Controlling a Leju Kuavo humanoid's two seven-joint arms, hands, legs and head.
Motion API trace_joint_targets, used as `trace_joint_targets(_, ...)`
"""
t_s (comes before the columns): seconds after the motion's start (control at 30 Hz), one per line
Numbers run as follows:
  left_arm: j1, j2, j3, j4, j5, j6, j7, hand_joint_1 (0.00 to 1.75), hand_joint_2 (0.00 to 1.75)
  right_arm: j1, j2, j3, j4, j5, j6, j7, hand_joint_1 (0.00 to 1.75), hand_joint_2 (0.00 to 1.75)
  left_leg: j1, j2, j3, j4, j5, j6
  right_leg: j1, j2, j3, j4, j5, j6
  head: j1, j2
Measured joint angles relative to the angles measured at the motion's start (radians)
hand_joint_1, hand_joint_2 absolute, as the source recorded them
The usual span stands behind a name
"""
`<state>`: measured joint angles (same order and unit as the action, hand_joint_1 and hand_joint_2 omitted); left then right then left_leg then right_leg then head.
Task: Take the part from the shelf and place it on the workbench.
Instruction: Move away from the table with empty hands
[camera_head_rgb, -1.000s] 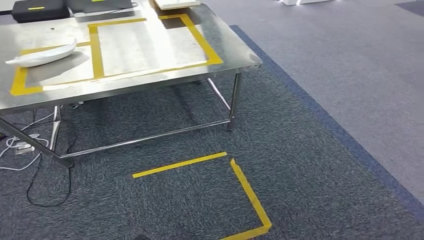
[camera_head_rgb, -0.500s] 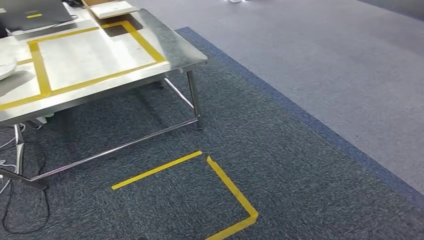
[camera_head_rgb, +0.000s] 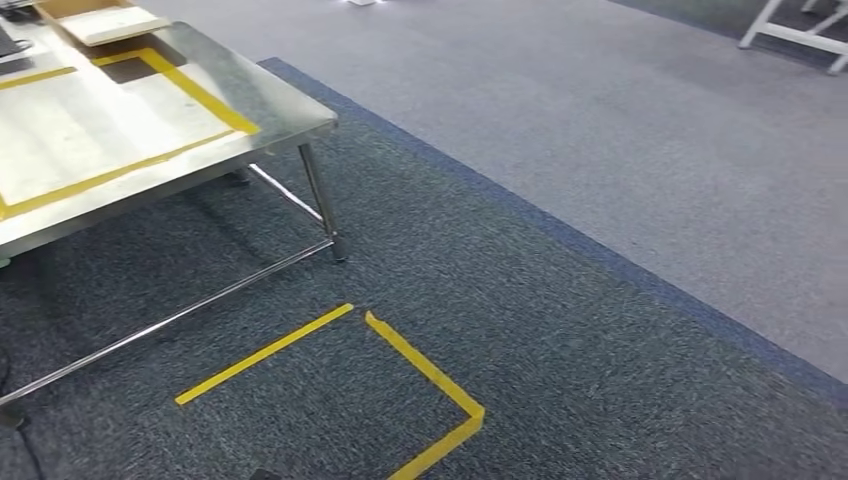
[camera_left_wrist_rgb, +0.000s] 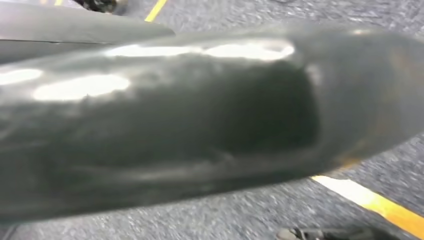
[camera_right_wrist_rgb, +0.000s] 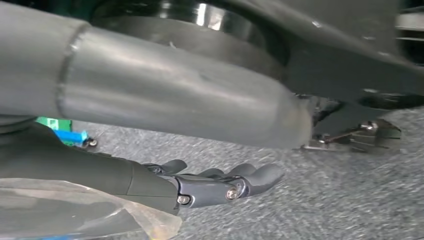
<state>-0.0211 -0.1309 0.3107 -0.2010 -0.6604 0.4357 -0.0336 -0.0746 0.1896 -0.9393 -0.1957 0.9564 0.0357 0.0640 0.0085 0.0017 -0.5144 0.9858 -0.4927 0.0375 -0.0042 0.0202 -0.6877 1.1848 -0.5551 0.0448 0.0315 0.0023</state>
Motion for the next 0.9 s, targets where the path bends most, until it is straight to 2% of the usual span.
trace_joint_targets(0.03,0.002,0.0,0.008,0.0,0.007,0.014,0.013,0.0,0.0,0.0,0.0,0.01,0.0,0.022,0.0,0.009,0.0,0.0,0.0,0.019,-0.001,0.0,0.0,0.0,-0.002,-0.009,-0.026,0.062,-0.025,0.004,0.001,0.0)
trace_joint_targets(0.07,0.003,0.0,0.015,0.0,0.009,0.023,0.028,0.0,0.0,0.002,0.0,0.02,0.0,0.038,-0.001,0.018,0.0,0.0,-0.001,0.035,-0.002,0.0,0.0,0.0,-0.004,-0.013,-0.036,0.094,-0.033,0.007,0.0,0.0)
trace_joint_targets(0.1,0.003,0.0,0.019,0.0,0.006,0.028,0.042,0.0,0.0,0.005,0.0,0.029,0.0,0.05,-0.002,0.028,0.0,0.0,-0.001,0.05,-0.003,0.001,0.0,0.0,-0.005,-0.017,-0.026,0.088,-0.022,0.009,0.001,0.0)
trace_joint_targets(0.13,0.002,-0.001,0.021,0.0,0.003,0.03,0.052,0.0,0.0,0.007,0.0,0.037,0.0,0.058,-0.002,0.039,0.0,0.0,-0.001,0.064,-0.002,0.001,-0.001,-0.001,-0.007,-0.025,0.007,0.039,0.004,0.009,0.001,0.0)
trace_joint_targets(0.17,0.001,-0.002,0.023,0.0,0.001,0.031,0.057,0.0,0.0,0.009,0.0,0.044,0.0,0.065,-0.001,0.049,0.0,0.0,-0.001,0.075,0.0,0.001,-0.002,-0.003,-0.007,-0.044,0.053,-0.035,0.035,0.007,0.001,0.0)
trace_joint_targets(0.2,0.001,-0.004,0.025,0.0,0.001,0.033,0.059,0.0,0.0,0.008,0.001,0.05,0.0,0.07,0.0,0.058,0.0,0.0,-0.003,0.086,0.001,0.002,-0.004,-0.007,-0.003,-0.068,0.098,-0.109,0.055,0.002,0.001,0.0)
trace_joint_targets(0.23,0.001,-0.005,0.028,0.0,0.001,0.036,0.059,0.0,0.0,0.006,0.001,0.056,0.0,0.075,0.002,0.064,0.0,0.0,-0.006,0.097,0.002,0.004,-0.006,-0.012,0.0,-0.085,0.129,-0.162,0.067,-0.005,0.0,0.0)
trace_joint_targets(0.27,0.0,-0.005,0.032,0.0,0.002,0.038,0.058,0.0,0.0,0.005,0.001,0.061,0.0,0.077,0.004,0.068,0.0,0.0,-0.009,0.107,0.003,0.005,-0.006,-0.017,0.004,-0.096,0.144,-0.189,0.07,-0.012,0.0,0.0)
trace_joint_targets(0.3,0.0,-0.006,0.036,0.0,0.005,0.04,0.057,0.0,0.0,0.005,0.002,0.065,0.0,0.077,0.006,0.071,0.0,0.0,-0.011,0.116,0.003,0.005,-0.006,-0.021,0.007,-0.093,0.145,-0.194,0.068,-0.019,-0.001,0.0)
trace_joint_targets(0.33,-0.002,-0.006,0.04,0.0,0.009,0.044,0.052,0.0,0.0,0.007,0.002,0.068,0.0,0.074,0.009,0.075,0.0,0.0,-0.011,0.125,0.004,0.005,-0.006,-0.026,0.006,-0.081,0.14,-0.194,0.071,-0.026,-0.001,0.0)
trace_joint_targets(0.37,-0.004,-0.006,0.043,0.0,0.013,0.048,0.045,0.0,0.0,0.009,0.002,0.069,0.0,0.071,0.012,0.082,0.0,0.0,-0.009,0.122,0.005,0.008,-0.009,-0.032,0.005,-0.072,0.138,-0.195,0.074,-0.033,-0.001,0.0)
trace_joint_targets(0.43,-0.007,-0.006,0.049,0.0,0.01,0.054,0.026,0.0,0.0,0.011,0.002,0.068,0.0,0.063,0.018,0.095,0.0,0.0,-0.005,0.076,-0.009,0.05,-0.044,-0.043,0.0,-0.051,0.136,-0.2,0.081,-0.046,-0.005,0.0)
trace_joint_targets(0.47,-0.007,-0.006,0.05,0.0,0.004,0.055,0.017,0.0,0.0,0.01,0.002,0.068,0.0,0.06,0.02,0.099,0.0,0.0,-0.003,0.044,-0.03,0.102,-0.077,-0.047,-0.002,-0.04,0.137,-0.202,0.084,-0.051,-0.007,0.0)
trace_joint_targets(0.5,-0.006,-0.006,0.05,0.0,-0.003,0.056,0.011,0.0,0.0,0.008,0.002,0.067,0.0,0.057,0.021,0.102,0.0,0.0,-0.002,0.022,-0.06,0.173,-0.114,-0.048,-0.002,-0.027,0.134,-0.201,0.087,-0.055,-0.009,0.0)
trace_joint_targets(0.53,-0.006,-0.006,0.05,0.0,-0.009,0.056,0.007,0.0,0.0,0.007,0.002,0.067,0.0,0.055,0.022,0.104,0.0,0.0,-0.002,0.011,-0.091,0.244,-0.144,-0.048,-0.001,-0.013,0.132,-0.201,0.088,-0.057,-0.01,0.0)
trace_joint_targets(0.57,-0.005,-0.006,0.05,0.0,-0.012,0.056,0.005,0.0,0.0,0.007,0.002,0.067,0.0,0.054,0.022,0.106,0.0,0.0,-0.002,0.008,-0.112,0.292,-0.156,-0.047,0.0,0.002,0.131,-0.201,0.09,-0.058,-0.01,0.0)
trace_joint_targets(0.6,-0.005,-0.006,0.05,0.0,-0.014,0.056,0.004,0.0,0.0,0.009,0.002,0.067,0.0,0.053,0.022,0.108,0.0,0.0,-0.002,0.005,-0.118,0.305,-0.147,-0.046,0.0,0.018,0.131,-0.199,0.091,-0.058,-0.01,0.0)
trace_joint_targets(0.63,-0.005,-0.006,0.05,0.0,-0.015,0.056,0.003,0.0,0.0,0.011,0.002,0.067,0.0,0.052,0.022,0.11,0.0,0.0,-0.001,0.002,-0.105,0.273,-0.117,-0.044,0.001,0.034,0.131,-0.198,0.092,-0.057,-0.01,0.0)
trace_joint_targets(0.67,-0.006,-0.006,0.05,0.0,-0.016,0.056,0.002,0.0,0.0,0.012,0.002,0.067,0.0,0.052,0.022,0.111,0.0,0.0,-0.001,-0.009,-0.077,0.209,-0.076,-0.042,0.001,0.049,0.131,-0.195,0.092,-0.056,-0.01,0.0)
trace_joint_targets(0.7,-0.006,-0.006,0.05,0.0,-0.017,0.055,0.001,0.0,0.0,0.011,0.002,0.067,0.0,0.052,0.022,0.112,0.0,0.0,0.001,-0.034,-0.046,0.137,-0.041,-0.038,0.001,0.064,0.129,-0.193,0.093,-0.054,-0.01,0.0)
trace_joint_targets(0.73,-0.007,-0.006,0.05,0.0,-0.017,0.055,0.0,0.0,0.0,0.009,0.002,0.066,0.0,0.052,0.022,0.113,0.0,0.0,0.003,-0.058,-0.022,0.076,-0.019,-0.036,0.002,0.079,0.125,-0.188,0.094,-0.05,-0.009,0.0)
trace_joint_targets(0.77,-0.007,-0.006,0.05,0.0,-0.018,0.053,-0.001,0.0,0.0,0.008,0.002,0.066,0.0,0.052,0.022,0.114,0.0,0.0,0.004,-0.077,-0.008,0.038,-0.01,-0.035,0.002,0.091,0.119,-0.185,0.096,-0.045,-0.009,0.0)
trace_joint_targets(0.8,-0.008,-0.007,0.05,0.0,-0.018,0.052,-0.002,0.0,0.0,0.007,0.003,0.066,0.0,0.052,0.022,0.115,0.0,0.0,0.004,-0.086,-0.005,0.024,-0.011,-0.034,0.001,0.103,0.112,-0.184,0.099,-0.038,-0.009,0.0)
trace_joint_targets(0.87,-0.01,-0.008,0.05,0.0,-0.018,0.05,-0.004,0.0,0.0,0.011,0.003,0.066,0.0,0.052,0.022,0.117,0.0,0.0,0.003,-0.066,-0.006,0.018,-0.007,-0.028,-0.003,0.123,0.098,-0.184,0.105,-0.024,-0.009,0.0)
trace_joint_targets(0.9,-0.012,-0.009,0.051,0.0,-0.018,0.046,-0.005,0.0,0.0,0.013,0.003,0.066,0.0,0.053,0.022,0.118,0.0,0.0,0.004,-0.053,-0.006,0.015,-0.003,-0.022,-0.003,0.111,0.09,-0.178,0.101,-0.019,-0.008,0.0)
